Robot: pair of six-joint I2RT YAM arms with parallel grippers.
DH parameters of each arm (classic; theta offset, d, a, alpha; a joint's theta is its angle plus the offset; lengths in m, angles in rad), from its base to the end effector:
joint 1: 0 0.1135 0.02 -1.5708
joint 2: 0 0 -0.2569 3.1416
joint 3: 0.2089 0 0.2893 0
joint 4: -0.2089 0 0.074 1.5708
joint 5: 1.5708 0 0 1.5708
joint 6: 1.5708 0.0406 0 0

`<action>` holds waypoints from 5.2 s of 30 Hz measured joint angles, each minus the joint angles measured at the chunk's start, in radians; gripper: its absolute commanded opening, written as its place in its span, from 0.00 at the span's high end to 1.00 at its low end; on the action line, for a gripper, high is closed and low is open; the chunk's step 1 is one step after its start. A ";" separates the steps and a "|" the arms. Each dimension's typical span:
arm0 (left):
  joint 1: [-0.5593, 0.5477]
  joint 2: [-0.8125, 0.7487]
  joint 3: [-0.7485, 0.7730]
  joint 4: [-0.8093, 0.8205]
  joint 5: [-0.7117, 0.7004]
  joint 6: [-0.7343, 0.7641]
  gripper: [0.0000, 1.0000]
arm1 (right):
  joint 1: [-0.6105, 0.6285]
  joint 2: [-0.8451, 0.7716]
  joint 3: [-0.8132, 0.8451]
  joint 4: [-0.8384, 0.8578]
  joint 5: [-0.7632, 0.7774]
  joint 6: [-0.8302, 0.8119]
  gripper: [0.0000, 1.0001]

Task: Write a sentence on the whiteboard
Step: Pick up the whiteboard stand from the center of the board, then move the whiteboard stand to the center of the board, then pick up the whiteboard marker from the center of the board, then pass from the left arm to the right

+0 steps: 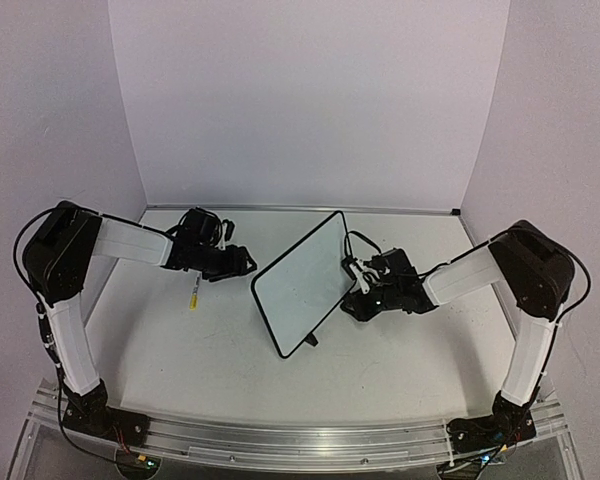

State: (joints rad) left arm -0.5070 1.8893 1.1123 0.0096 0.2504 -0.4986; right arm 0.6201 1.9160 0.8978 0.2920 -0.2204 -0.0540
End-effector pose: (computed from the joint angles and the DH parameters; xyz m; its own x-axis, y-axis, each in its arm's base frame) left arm 0.3674 -0.2156 0.1231 -0.8325 -0.0675 -0.5498 0.2598 0.8290 -0.4953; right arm 0.3135 0.2347 0.0704 -0.5018 -0.4230 -0.7545 -0.7282 0.6773 0.1046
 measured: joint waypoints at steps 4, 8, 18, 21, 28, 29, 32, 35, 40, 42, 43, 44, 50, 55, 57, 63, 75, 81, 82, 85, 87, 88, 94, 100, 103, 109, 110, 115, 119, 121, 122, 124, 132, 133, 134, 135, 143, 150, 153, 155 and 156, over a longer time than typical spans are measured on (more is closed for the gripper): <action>0.003 -0.027 -0.012 -0.001 -0.019 -0.001 0.29 | 0.018 0.007 0.000 0.010 0.041 -0.010 0.72; 0.005 -0.071 -0.035 -0.005 -0.050 -0.001 0.28 | 0.026 0.014 0.001 0.027 0.085 -0.012 0.80; 0.023 -0.245 -0.100 -0.060 -0.155 0.006 0.22 | 0.093 0.009 -0.049 0.107 0.233 0.045 0.92; 0.031 -0.281 -0.115 -0.084 -0.179 0.010 0.21 | 0.128 0.004 -0.067 0.128 0.268 0.075 0.94; 0.051 -0.356 -0.156 -0.141 -0.220 0.012 0.19 | 0.186 0.000 -0.084 0.140 0.369 0.164 1.00; 0.053 -0.365 -0.163 -0.144 -0.229 0.012 0.18 | 0.195 0.000 -0.084 0.137 0.389 0.181 1.00; 0.058 -0.396 -0.179 -0.160 -0.253 0.012 0.17 | 0.233 -0.001 -0.082 0.111 0.466 0.239 1.00; 0.062 -0.420 -0.188 -0.174 -0.272 0.011 0.16 | 0.278 -0.001 -0.058 0.049 0.553 0.305 1.00; 0.069 -0.446 -0.193 -0.206 -0.297 0.011 0.15 | 0.328 0.009 -0.010 -0.056 0.650 0.427 1.00; 0.070 -0.453 -0.194 -0.220 -0.309 0.010 0.15 | 0.338 0.020 0.011 -0.089 0.672 0.472 1.00; 0.071 -0.456 -0.196 -0.224 -0.315 0.010 0.15 | 0.342 0.026 0.025 -0.109 0.681 0.498 1.00; 0.072 -0.460 -0.199 -0.230 -0.325 0.010 0.15 | 0.346 0.030 0.036 -0.124 0.687 0.515 1.00; 0.072 -0.467 -0.223 -0.289 -0.376 0.009 0.15 | 0.368 0.064 0.103 -0.211 0.731 0.611 1.00; 0.073 -0.466 -0.236 -0.348 -0.407 0.007 0.16 | 0.373 0.074 0.123 -0.235 0.736 0.634 0.72; 0.073 -0.465 -0.237 -0.375 -0.412 0.003 0.15 | 0.372 0.073 0.123 -0.234 0.731 0.637 0.55; 0.072 -0.451 -0.237 -0.432 -0.411 -0.001 0.14 | 0.369 -0.020 0.080 -0.237 0.675 0.620 0.28; 0.073 -0.285 -0.222 -0.450 -0.380 0.044 0.45 | 0.361 -0.349 -0.042 -0.286 0.606 0.593 0.19; 0.073 -0.195 -0.159 -0.459 -0.352 0.069 0.49 | 0.279 -0.396 -0.062 -0.319 0.555 0.588 0.23; 0.073 -0.185 -0.148 -0.459 -0.349 0.073 0.52 | 0.260 -0.398 -0.067 -0.324 0.542 0.588 0.25; 0.074 -0.148 -0.104 -0.465 -0.347 0.085 0.57 | 0.209 -0.403 -0.080 -0.330 0.510 0.585 0.26; 0.075 -0.125 -0.084 -0.464 -0.348 0.087 0.59 | 0.183 -0.408 -0.088 -0.337 0.492 0.583 0.27; 0.076 -0.116 -0.080 -0.463 -0.348 0.087 0.59 | 0.174 -0.414 -0.092 -0.341 0.485 0.582 0.28; 0.083 -0.087 -0.078 -0.464 -0.350 0.087 0.65 | 0.163 -0.445 -0.102 -0.346 0.454 0.582 0.29; 0.095 -0.064 -0.059 -0.461 -0.348 0.091 0.71 | 0.163 -0.448 -0.111 -0.347 0.433 0.592 0.29; 0.100 -0.052 -0.047 -0.453 -0.346 0.099 0.73 | 0.163 -0.448 -0.111 -0.346 0.426 0.597 0.29; 0.114 -0.040 -0.033 -0.444 -0.333 0.108 0.82 | 0.163 -0.448 -0.111 -0.346 0.417 0.604 0.29; 0.116 -0.040 -0.033 -0.442 -0.331 0.107 0.84 | 0.163 -0.448 -0.111 -0.346 0.416 0.605 0.29; 0.123 -0.035 -0.032 -0.427 -0.322 0.110 0.94 | 0.163 -0.448 -0.111 -0.346 0.416 0.608 0.29; 0.129 -0.035 -0.032 -0.420 -0.320 0.104 1.00 | 0.163 -0.458 -0.115 -0.347 0.416 0.609 0.29; 0.130 -0.035 -0.032 -0.419 -0.316 0.104 1.00 | 0.163 -0.470 -0.116 -0.347 0.417 0.610 0.29; 0.131 -0.035 -0.032 -0.419 -0.315 0.104 1.00 | 0.163 -0.478 -0.116 -0.347 0.417 0.610 0.29; 0.131 -0.035 -0.032 -0.419 -0.312 0.102 1.00 | 0.163 -0.497 -0.116 -0.347 0.417 0.609 0.29; 0.133 -0.178 -0.144 -0.418 -0.293 0.109 1.00 | 0.163 -0.611 -0.112 -0.409 0.415 0.587 0.28; 0.133 -0.220 -0.160 -0.429 -0.286 0.112 1.00 | 0.163 -0.634 -0.109 -0.422 0.413 0.580 0.27; 0.133 -0.268 -0.167 -0.438 -0.280 0.117 1.00 | 0.163 -0.657 -0.101 -0.433 0.411 0.574 0.27; 0.133 -0.313 -0.169 -0.444 -0.272 0.124 1.00 | 0.163 -0.679 -0.088 -0.444 0.409 0.566 0.26; 0.118 -0.595 -0.170 -0.485 -0.133 0.186 1.00 | 0.151 -0.701 0.081 -0.525 0.270 0.506 0.23; -0.041 -0.715 -0.145 -0.575 -0.013 0.270 1.00 | 0.118 -0.603 0.248 -0.631 -0.024 0.455 0.22; -0.117 -0.744 -0.120 -0.595 0.043 0.283 1.00 | 0.114 -0.571 0.276 -0.655 -0.165 0.446 0.22; -0.155 -0.759 -0.115 -0.600 0.066 0.286 1.00 | 0.114 -0.553 0.278 -0.673 -0.253 0.445 0.21; -0.177 -0.763 -0.112 -0.608 0.074 0.286 1.00 | 0.114 -0.543 0.278 -0.683 -0.297 0.445 0.21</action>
State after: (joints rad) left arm -0.6836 1.1263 1.0005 -0.5988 0.3245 -0.2127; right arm 0.7345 1.3725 1.1763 -0.3908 -0.5175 0.3909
